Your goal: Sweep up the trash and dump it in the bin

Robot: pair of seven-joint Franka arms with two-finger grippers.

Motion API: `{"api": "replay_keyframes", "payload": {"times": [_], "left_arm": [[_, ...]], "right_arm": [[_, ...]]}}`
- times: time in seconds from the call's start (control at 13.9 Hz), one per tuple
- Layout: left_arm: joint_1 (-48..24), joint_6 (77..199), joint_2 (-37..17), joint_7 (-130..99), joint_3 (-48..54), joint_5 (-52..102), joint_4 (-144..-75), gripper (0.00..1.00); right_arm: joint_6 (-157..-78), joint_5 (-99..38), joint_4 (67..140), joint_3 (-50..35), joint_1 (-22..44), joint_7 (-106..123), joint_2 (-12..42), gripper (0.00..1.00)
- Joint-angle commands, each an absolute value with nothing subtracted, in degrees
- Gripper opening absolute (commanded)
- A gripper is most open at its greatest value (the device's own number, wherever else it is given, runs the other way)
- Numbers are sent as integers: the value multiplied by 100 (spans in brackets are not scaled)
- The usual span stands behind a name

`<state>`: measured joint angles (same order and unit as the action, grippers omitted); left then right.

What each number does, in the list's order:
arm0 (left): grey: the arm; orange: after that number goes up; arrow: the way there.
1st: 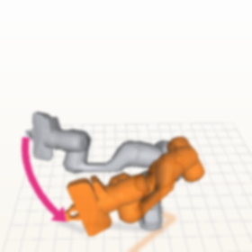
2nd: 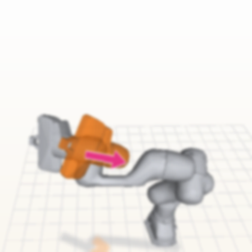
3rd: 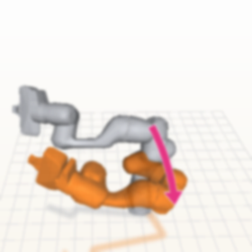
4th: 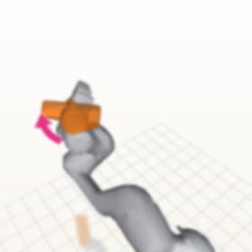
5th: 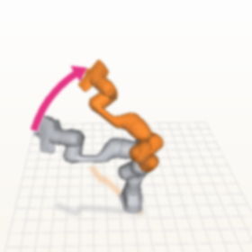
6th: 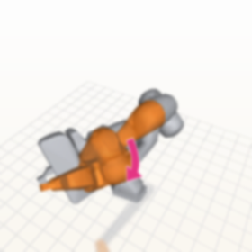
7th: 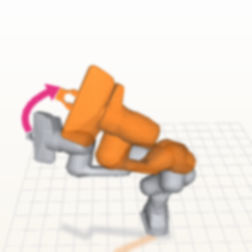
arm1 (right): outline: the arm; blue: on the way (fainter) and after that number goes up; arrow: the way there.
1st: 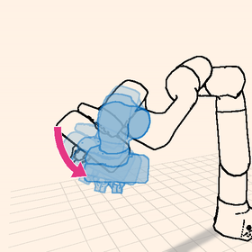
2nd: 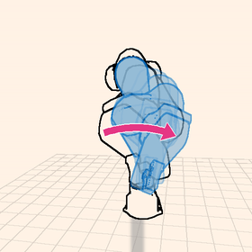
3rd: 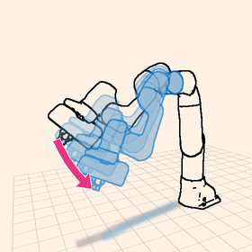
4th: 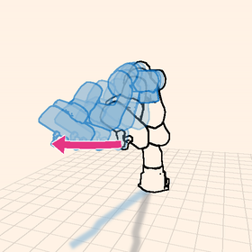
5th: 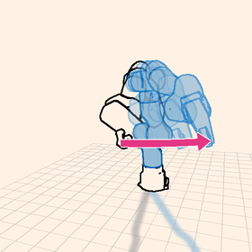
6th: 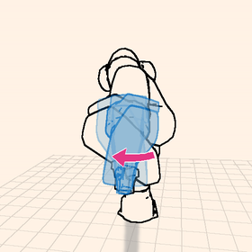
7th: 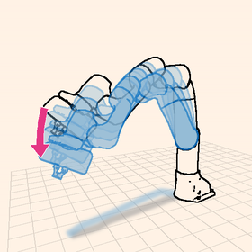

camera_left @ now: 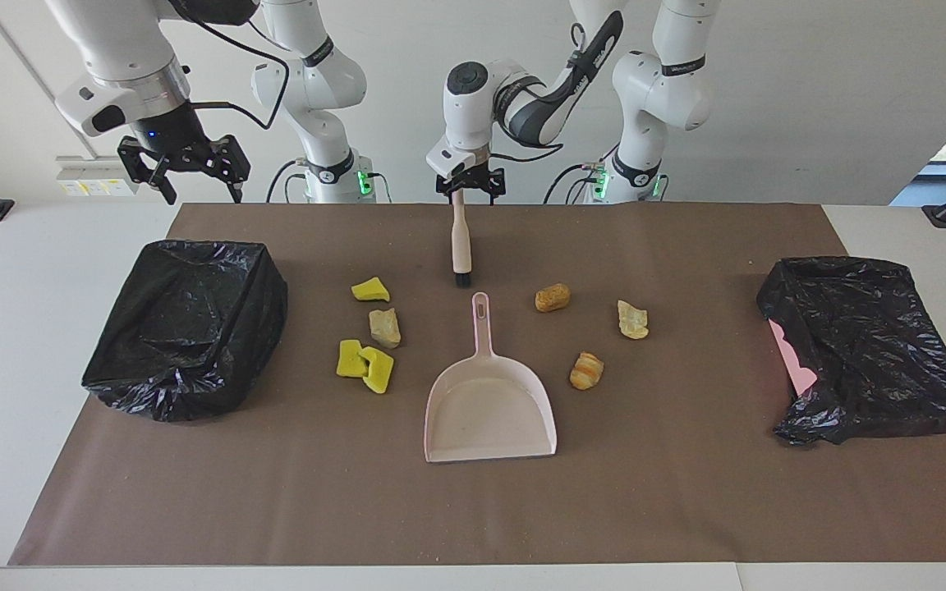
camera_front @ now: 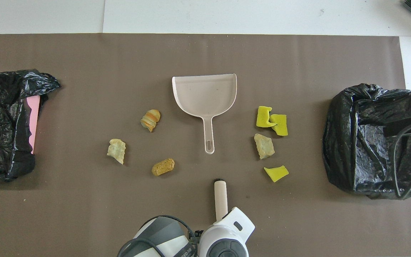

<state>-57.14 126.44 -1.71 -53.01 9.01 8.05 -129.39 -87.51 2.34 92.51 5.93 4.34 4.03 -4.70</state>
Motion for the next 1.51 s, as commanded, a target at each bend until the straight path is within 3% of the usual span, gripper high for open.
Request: {"api": "replay_keyframes", "payload": {"times": [0.0, 0.43, 0.87, 1.23, 1.37, 1.44], "left_arm": [[-5977, 12947, -369, -5423, 782, 879, -12964, 100], [-5907, 12684, -282, -5379, 773, 879, -12894, 100], [-5862, 12428, -220, -5309, 765, 879, -12771, 60], [-5862, 12454, -220, -5291, 765, 879, -12779, 56], [-5862, 12454, -220, -5247, 765, 879, -12779, 43], [-5862, 12454, -220, -5230, 765, 879, -12779, 18]], "right_arm": [[-8798, 123, 9272, 589, 387, 492, -510, 100], [-8798, 123, 9272, 589, 387, 492, -510, 100], [-8789, 123, 9272, 589, 387, 492, -510, 100], [-8798, 123, 9272, 589, 387, 492, -510, 100], [-8798, 123, 9272, 589, 387, 492, -510, 100], [-8798, 123, 9272, 589, 387, 492, -510, 100]]}}
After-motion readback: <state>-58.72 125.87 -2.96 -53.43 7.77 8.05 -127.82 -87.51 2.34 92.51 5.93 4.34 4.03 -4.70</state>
